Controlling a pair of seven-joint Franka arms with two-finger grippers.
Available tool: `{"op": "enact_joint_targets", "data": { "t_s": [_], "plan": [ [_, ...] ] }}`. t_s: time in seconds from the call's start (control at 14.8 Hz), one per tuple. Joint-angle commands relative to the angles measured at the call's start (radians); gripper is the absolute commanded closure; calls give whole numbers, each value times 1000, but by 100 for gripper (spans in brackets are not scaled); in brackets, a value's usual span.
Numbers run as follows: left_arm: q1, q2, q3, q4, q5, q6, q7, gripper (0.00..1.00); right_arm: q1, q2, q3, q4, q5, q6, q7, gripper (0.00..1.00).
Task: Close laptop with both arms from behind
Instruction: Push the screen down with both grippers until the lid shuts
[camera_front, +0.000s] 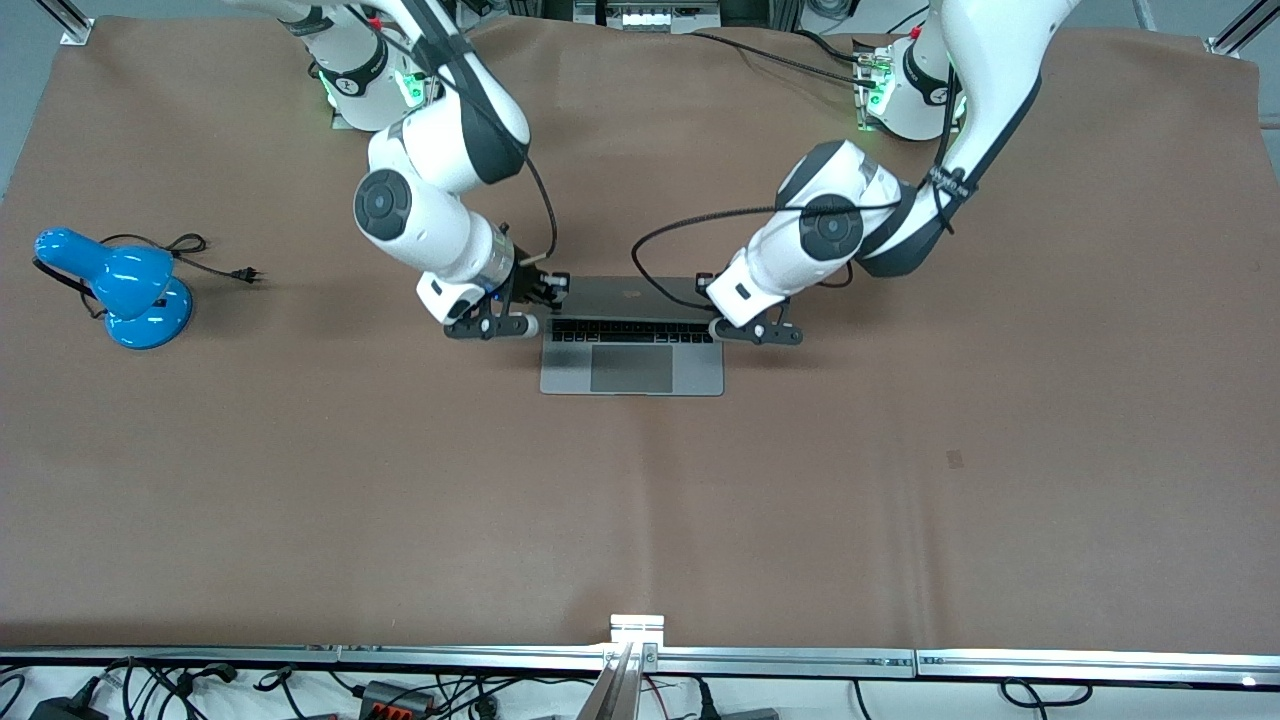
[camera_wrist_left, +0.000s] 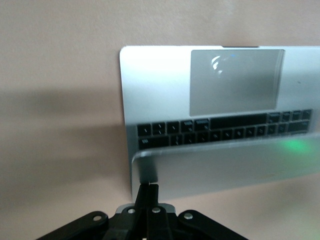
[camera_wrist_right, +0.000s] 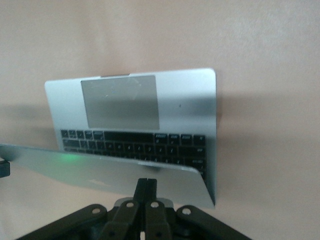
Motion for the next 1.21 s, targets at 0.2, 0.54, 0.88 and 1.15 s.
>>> {"op": "enact_joint_targets", "data": {
  "t_s": [0.2, 0.54, 0.88, 1.15],
  "plan": [
    [-15, 146, 21, 76, 120, 85, -32, 100, -3, 222, -23, 203, -16, -1, 11, 100],
    [-49, 209, 46, 102, 158, 111, -37, 100, 0, 363, -34, 298, -17, -1, 6, 100],
    [-199, 222, 182, 103, 158, 179, -64, 100, -1, 405, -34, 315, -69, -1, 11, 100],
    [-184, 199, 183, 104, 160, 167, -64, 100, -1, 399, -35, 321, -69, -2, 9, 100]
  ]
}}
